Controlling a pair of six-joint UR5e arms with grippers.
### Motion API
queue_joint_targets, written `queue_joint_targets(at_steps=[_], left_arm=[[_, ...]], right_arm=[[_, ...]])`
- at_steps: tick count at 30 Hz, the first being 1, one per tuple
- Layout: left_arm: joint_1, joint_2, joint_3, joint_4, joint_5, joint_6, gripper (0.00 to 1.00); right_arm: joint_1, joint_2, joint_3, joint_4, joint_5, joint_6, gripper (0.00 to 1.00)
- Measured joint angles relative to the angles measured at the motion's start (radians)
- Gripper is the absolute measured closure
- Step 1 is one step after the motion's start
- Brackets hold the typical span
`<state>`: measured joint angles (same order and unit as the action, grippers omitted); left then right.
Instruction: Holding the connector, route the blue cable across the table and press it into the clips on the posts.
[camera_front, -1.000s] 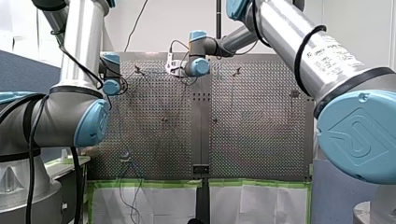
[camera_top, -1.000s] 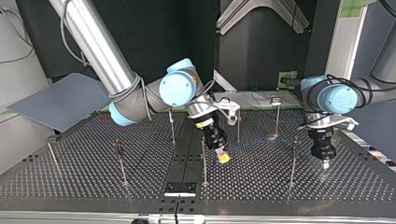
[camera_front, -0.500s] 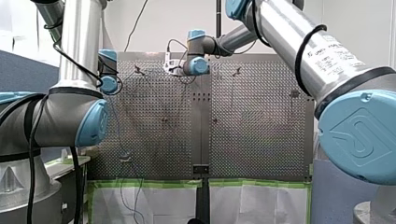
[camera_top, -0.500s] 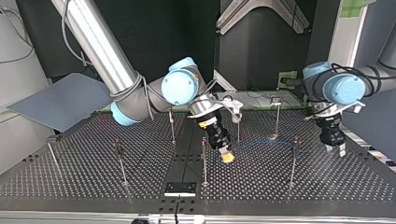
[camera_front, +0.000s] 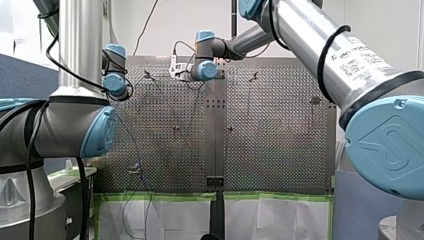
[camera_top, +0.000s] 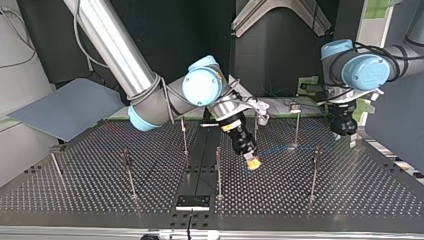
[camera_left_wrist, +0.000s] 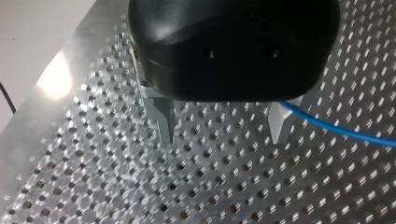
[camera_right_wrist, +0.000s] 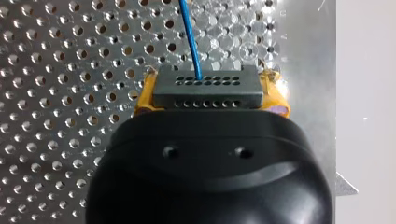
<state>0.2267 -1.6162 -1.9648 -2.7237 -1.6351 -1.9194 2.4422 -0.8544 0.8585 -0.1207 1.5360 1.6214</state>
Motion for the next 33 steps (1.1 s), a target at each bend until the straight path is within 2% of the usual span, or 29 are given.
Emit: queue_joint_targets(at_steps=[5, 8, 14, 19, 28, 33], left_arm=[[-0.01, 0.044, -0.02, -0.034, 0.006, -0.029, 0.01], [-0.016, 0.069, -0.022, -0.056, 0.011, -0.037, 0.01], [-0.035, 0.121, -0.023, -0.069, 0.054, -0.031, 0.01], [-0.053, 0.165, -0.023, -0.074, 0.096, 0.001, 0.01], [-0.095, 0.241, -0.023, -0.084, 0.125, 0.075, 0.01], [-0.118, 0.249, -0.022, -0.069, 0.167, 0.105, 0.01]], right_arm=[[0.01, 0.001, 0.0, 0.0, 0.002, 0.001, 1.0], [0.012, 0.001, 0.0, 0.0, 0.015, 0.004, 1.0], [0.011, 0.001, 0.0, 0.001, 0.027, 0.01, 1.0], [0.009, 0.001, -0.002, 0.001, 0.028, 0.012, 1.0], [0.005, 0.001, -0.007, 0.001, 0.029, 0.017, 1.0], [0.004, 0.001, -0.013, 0.003, 0.029, 0.018, 1.0]])
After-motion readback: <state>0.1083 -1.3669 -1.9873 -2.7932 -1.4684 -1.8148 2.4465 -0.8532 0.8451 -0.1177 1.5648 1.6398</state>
